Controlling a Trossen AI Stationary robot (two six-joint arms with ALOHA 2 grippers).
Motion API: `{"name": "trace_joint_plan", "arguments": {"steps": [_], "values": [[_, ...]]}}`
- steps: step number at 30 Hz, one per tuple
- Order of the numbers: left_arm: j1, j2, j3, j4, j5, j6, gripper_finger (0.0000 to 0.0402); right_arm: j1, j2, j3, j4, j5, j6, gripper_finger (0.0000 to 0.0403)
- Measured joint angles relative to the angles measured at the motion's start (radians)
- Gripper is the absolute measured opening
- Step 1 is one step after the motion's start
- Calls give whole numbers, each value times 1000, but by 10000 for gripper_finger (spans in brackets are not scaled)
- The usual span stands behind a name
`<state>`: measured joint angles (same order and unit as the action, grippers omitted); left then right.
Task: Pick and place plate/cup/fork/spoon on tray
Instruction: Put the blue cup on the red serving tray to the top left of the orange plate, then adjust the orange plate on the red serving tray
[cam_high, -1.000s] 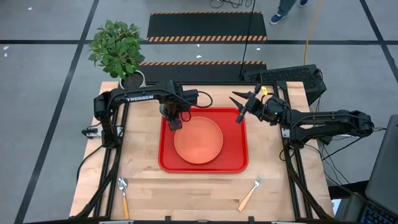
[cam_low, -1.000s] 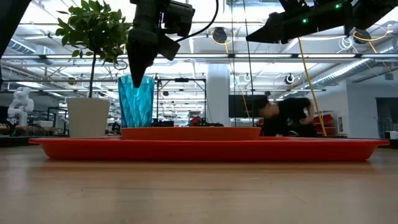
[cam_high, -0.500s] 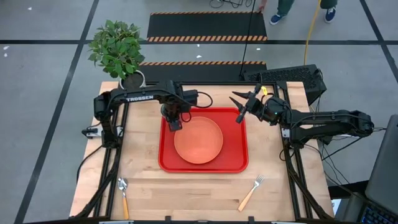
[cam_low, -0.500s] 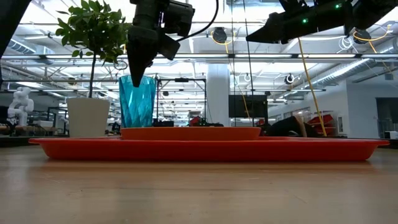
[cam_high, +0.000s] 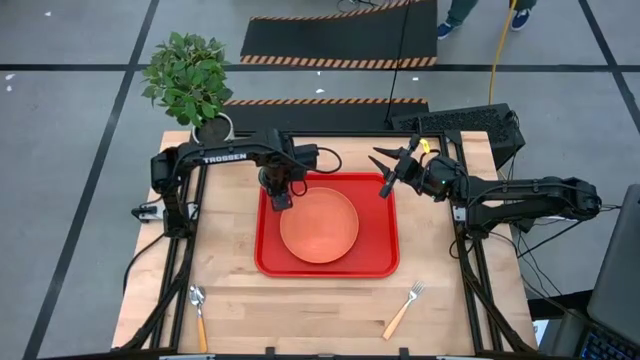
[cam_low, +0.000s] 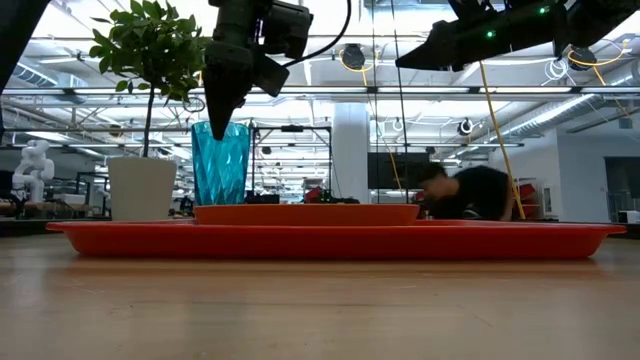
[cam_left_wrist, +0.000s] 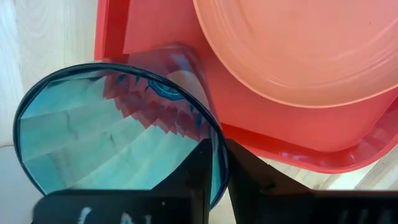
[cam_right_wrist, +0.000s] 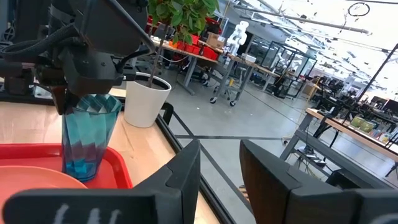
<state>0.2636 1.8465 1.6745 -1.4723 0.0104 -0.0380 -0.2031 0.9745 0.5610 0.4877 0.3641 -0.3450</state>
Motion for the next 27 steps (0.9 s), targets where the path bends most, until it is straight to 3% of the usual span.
{"name": "trace_joint_plan", "arguments": {"steps": [15, 27], "values": [[-10, -1, 0, -9, -64, -16, 168, 0, 0, 0, 0, 0, -2, 107], [-3, -83, 3, -30, -65, -15, 182, 0, 0, 0, 1, 0, -3, 107]]}}
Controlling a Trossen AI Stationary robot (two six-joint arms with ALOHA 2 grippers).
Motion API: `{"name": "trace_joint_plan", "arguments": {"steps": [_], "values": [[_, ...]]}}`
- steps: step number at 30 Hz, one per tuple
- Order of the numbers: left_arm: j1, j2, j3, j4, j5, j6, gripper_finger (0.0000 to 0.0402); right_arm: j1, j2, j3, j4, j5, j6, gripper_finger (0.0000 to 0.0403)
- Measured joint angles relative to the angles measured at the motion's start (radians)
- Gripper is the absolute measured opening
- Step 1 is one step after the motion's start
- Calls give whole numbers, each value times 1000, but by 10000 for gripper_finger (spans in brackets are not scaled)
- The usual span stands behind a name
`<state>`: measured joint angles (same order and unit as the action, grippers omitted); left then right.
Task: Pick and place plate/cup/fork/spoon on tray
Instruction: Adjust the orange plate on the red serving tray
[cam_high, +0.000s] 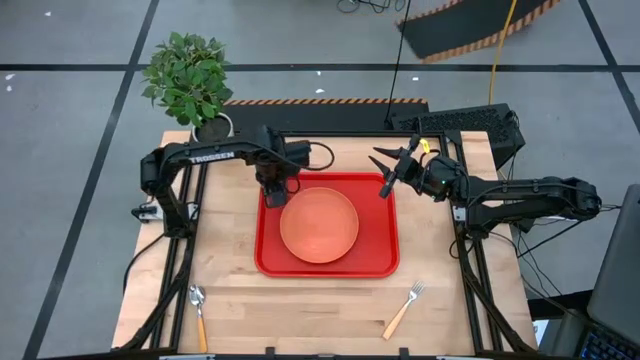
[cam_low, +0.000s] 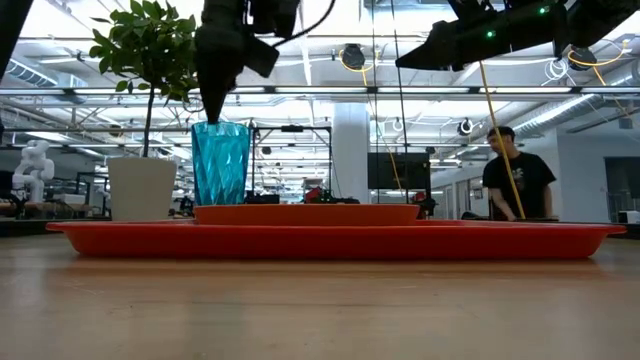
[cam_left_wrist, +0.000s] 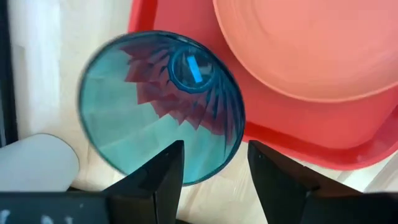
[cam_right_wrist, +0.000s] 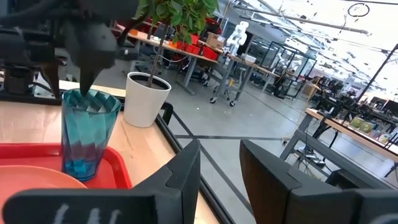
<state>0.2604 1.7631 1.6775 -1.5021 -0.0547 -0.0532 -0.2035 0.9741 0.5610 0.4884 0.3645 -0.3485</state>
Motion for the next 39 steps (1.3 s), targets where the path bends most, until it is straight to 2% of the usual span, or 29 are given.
{"name": "trace_joint_plan", "arguments": {"steps": [10, 17, 23, 26, 31, 35, 39], "values": [[-2, -161, 34, 35, -4, -46, 182, 0, 0, 0, 0, 0, -1, 107], [-51, -298, 61, 65, -196, -146, 182, 0, 0, 0, 82, 2, -83, 107], [-147, -408, 60, 73, -237, -283, 182, 8, 0, 0, 58, -1, -74, 107], [-221, -432, 41, 109, -270, -316, 182, 8, 8, 0, 31, -2, 0, 107], [-309, -458, -44, 213, -298, -287, 182, -11, 33, 17, -134, -4, 218, 107], [-341, -483, -126, 248, -392, -235, 182, -24, 93, 138, -390, -42, 363, 107], [-343, -545, -227, 350, -437, -182, 182, -6, 203, 265, -649, -56, 417, 107]]}}
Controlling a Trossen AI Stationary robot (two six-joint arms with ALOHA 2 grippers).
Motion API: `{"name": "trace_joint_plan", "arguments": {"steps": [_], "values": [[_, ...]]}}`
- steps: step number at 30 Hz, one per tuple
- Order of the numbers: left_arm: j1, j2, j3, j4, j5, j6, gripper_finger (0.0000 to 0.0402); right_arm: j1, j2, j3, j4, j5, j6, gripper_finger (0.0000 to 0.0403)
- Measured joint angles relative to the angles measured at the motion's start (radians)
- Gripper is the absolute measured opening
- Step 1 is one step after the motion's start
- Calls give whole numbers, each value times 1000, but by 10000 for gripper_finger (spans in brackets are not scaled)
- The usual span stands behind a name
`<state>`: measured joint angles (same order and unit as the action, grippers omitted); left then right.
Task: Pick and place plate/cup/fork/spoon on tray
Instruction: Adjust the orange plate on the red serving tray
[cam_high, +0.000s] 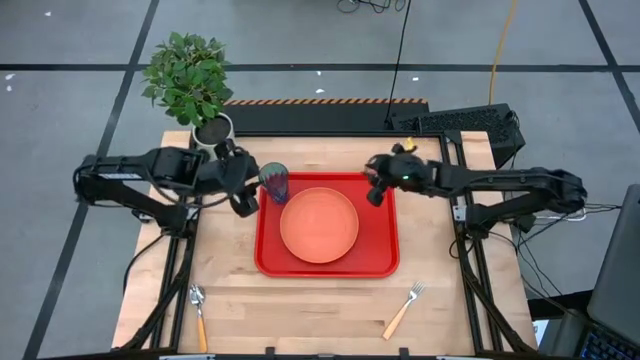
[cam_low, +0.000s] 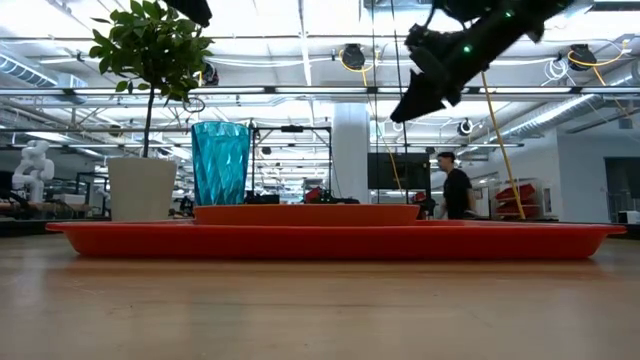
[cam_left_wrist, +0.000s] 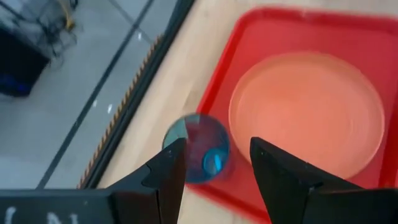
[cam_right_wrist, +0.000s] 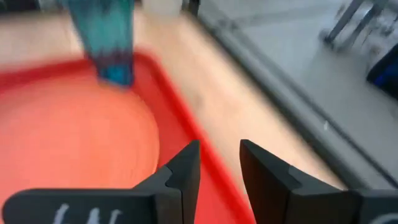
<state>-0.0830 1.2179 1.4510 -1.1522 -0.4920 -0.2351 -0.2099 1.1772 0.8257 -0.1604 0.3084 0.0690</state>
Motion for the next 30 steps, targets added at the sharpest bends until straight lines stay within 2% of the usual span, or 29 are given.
{"name": "trace_joint_plan", "arguments": {"steps": [5, 9, 12, 17, 24, 30], "values": [[0, -125, -150, 231, -1, 79, 182, 9, 122, 158, -157, 3, 23, 107], [0, -223, -266, 338, 1, 84, 182, 19, 209, 219, -196, 2, 21, 107], [-1, -285, -340, 374, 1, 74, 182, 18, 259, 239, -221, 3, 6, 92], [-3, -362, -459, 457, 2, 67, 182, 18, 320, 249, -218, 1, -27, 12], [-3, -430, -655, 691, 2, 118, 182, 7, 360, 251, -213, -78, -9, 1], [-3, -453, -775, 857, 4, 174, 182, 1, 378, 251, -252, -78, 17, 0]]}}
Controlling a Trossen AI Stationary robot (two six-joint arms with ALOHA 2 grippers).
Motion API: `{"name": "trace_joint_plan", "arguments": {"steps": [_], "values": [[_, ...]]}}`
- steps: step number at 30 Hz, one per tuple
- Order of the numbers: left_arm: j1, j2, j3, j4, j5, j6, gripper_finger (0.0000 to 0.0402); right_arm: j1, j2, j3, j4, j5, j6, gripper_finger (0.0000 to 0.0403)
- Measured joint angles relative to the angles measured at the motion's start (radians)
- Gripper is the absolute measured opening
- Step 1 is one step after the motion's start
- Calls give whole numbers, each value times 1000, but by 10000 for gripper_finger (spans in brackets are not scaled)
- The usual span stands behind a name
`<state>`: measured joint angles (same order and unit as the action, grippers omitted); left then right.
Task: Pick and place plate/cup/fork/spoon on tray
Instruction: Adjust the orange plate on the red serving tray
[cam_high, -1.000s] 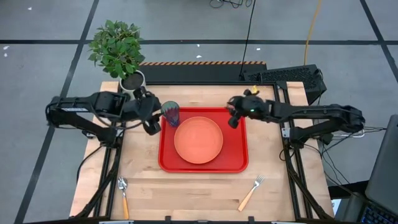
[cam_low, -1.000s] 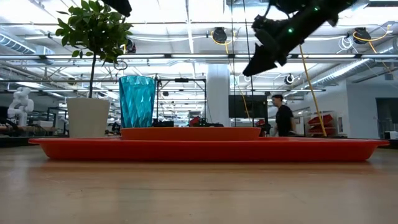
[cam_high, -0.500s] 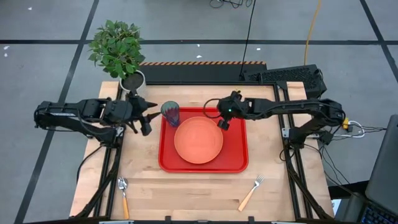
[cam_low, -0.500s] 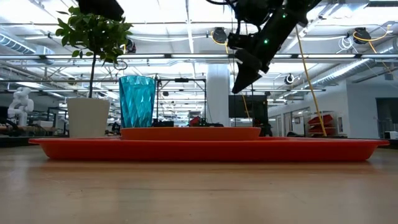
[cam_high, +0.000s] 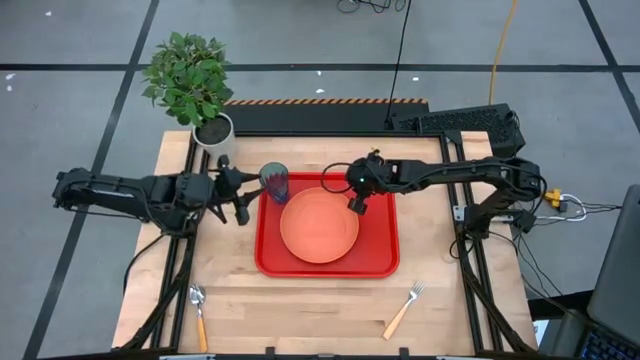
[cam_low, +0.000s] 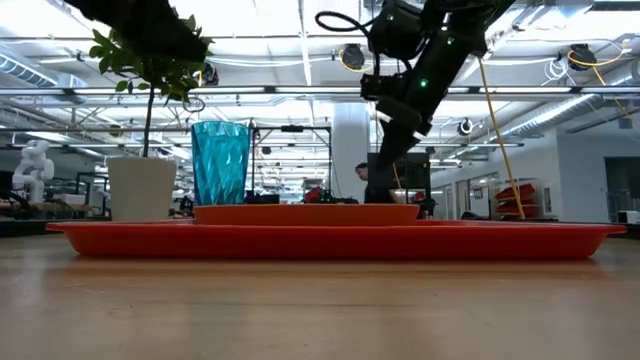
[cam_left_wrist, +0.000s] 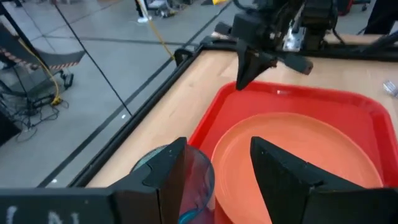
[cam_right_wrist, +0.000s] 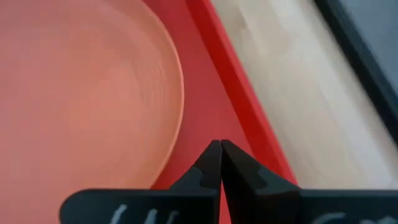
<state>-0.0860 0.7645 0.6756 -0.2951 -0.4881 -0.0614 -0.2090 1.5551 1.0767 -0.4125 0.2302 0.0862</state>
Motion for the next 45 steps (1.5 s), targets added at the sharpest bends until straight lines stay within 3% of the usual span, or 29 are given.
{"name": "trace_joint_plan", "arguments": {"steps": [13, 21, 31, 45], "values": [[-26, -15, -38, 39, 13, 20, 182, 1, 166, -5, 46, -26, 93, 0], [-35, -15, -38, 38, 16, 25, 182, 1, 173, -5, 83, -77, 117, 0], [-35, -15, -38, 38, 17, 14, 182, 1, 174, -14, 80, -50, 134, 0], [-35, -15, -37, 38, 18, 9, 182, 18, 174, -51, 166, -155, 154, 0]]}}
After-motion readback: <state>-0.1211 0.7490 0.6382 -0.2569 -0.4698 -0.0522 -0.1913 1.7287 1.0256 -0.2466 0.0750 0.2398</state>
